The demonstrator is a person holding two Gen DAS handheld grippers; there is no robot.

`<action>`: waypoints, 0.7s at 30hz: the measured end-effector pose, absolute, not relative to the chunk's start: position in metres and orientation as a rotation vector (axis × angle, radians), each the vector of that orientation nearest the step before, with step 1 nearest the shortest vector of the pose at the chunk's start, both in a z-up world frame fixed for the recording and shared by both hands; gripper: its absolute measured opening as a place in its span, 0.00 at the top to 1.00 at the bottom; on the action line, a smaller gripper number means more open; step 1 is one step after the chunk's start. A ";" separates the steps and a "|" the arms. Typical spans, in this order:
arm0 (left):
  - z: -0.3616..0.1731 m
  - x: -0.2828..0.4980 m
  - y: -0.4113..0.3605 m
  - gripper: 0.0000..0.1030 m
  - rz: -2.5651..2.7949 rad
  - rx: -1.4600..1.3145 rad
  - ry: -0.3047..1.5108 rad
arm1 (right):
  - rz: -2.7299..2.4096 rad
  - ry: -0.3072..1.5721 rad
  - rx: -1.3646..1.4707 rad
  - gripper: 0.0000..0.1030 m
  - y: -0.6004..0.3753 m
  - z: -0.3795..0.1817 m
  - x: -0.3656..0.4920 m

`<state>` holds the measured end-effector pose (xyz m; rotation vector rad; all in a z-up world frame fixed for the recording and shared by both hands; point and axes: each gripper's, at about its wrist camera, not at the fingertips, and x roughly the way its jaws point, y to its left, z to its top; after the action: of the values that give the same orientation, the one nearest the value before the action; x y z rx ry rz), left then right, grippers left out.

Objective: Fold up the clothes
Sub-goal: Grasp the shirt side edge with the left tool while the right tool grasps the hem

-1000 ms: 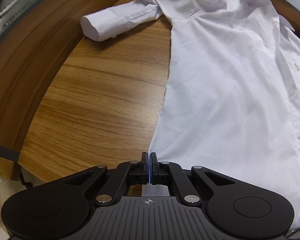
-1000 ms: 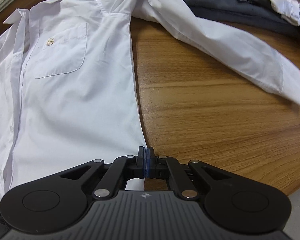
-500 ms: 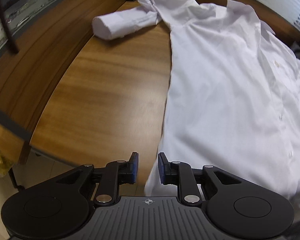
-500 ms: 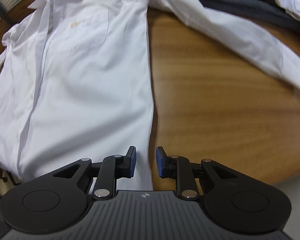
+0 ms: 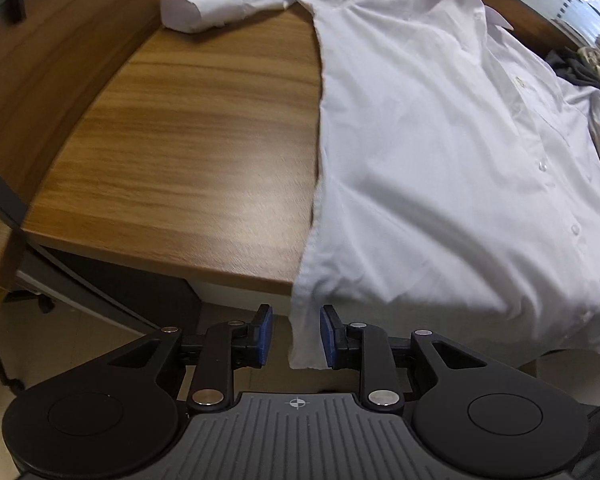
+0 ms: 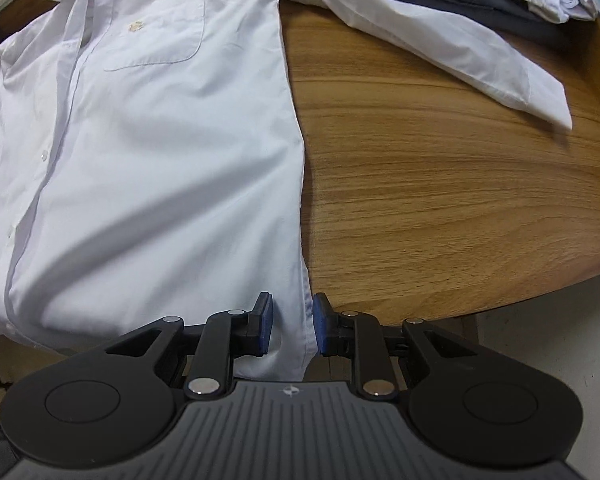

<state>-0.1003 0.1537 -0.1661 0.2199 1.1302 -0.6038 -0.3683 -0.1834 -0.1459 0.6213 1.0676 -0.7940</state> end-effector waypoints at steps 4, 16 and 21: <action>-0.176 -0.102 0.149 0.69 -0.616 0.200 1.127 | -0.796 1.081 0.590 0.82 -0.182 -0.145 -0.365; -0.135 -0.107 0.164 0.97 -0.554 0.185 1.084 | -0.833 1.037 0.523 0.99 -0.175 -0.124 -0.365; -0.149 -0.105 0.161 0.97 -0.562 0.226 1.130 | -0.855 1.052 0.557 1.00 -0.184 -0.130 -0.377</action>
<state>-0.1054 0.1608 -0.1489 0.2260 1.1297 -0.5623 -0.3766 -0.1840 -0.1299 0.5572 1.0521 -0.8555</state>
